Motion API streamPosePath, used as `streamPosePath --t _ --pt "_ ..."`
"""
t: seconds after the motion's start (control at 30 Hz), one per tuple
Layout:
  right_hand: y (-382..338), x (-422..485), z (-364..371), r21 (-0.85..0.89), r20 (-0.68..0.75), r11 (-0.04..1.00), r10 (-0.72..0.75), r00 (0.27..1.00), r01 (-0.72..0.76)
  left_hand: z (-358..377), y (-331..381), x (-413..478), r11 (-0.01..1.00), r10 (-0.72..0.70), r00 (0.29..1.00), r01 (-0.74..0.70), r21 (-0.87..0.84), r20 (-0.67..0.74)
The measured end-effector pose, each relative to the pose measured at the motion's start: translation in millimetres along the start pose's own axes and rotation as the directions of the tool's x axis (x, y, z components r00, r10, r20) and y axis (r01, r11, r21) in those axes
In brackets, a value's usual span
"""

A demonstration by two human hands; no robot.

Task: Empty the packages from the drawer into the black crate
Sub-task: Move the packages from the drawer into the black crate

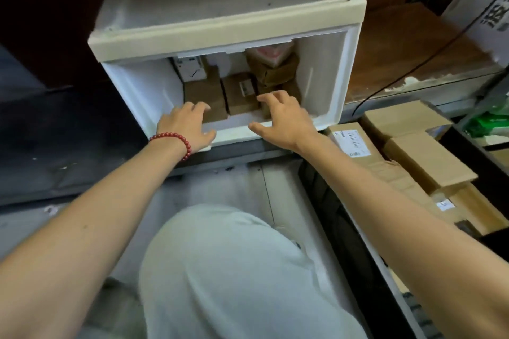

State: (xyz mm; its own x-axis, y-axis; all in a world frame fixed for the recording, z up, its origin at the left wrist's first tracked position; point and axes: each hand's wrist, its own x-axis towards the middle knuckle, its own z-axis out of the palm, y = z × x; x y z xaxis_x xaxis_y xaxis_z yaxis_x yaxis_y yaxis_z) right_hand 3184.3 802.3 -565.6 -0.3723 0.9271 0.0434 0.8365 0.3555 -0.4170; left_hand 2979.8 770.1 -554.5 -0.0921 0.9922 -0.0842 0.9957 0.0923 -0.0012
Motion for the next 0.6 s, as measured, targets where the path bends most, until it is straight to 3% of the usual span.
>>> streamPosePath --t 0.27,0.43,0.6 --pt "-4.9 69.3 64.6 0.006 0.045 0.999 0.050 0.998 -0.050 47.6 -25.6 46.1 0.998 -0.030 0.999 0.031 -0.063 0.016" --pt "10.4 108.7 89.8 -0.038 0.142 0.990 0.141 0.980 -0.137 81.6 -34.2 91.8 0.986 -0.115 0.987 0.128 -0.111 0.112" --pt "17.5 144.5 109.9 -0.025 0.225 0.992 0.129 0.966 -0.127 101.6 -44.7 128.7 0.957 -0.193 0.976 0.210 -0.200 0.103"
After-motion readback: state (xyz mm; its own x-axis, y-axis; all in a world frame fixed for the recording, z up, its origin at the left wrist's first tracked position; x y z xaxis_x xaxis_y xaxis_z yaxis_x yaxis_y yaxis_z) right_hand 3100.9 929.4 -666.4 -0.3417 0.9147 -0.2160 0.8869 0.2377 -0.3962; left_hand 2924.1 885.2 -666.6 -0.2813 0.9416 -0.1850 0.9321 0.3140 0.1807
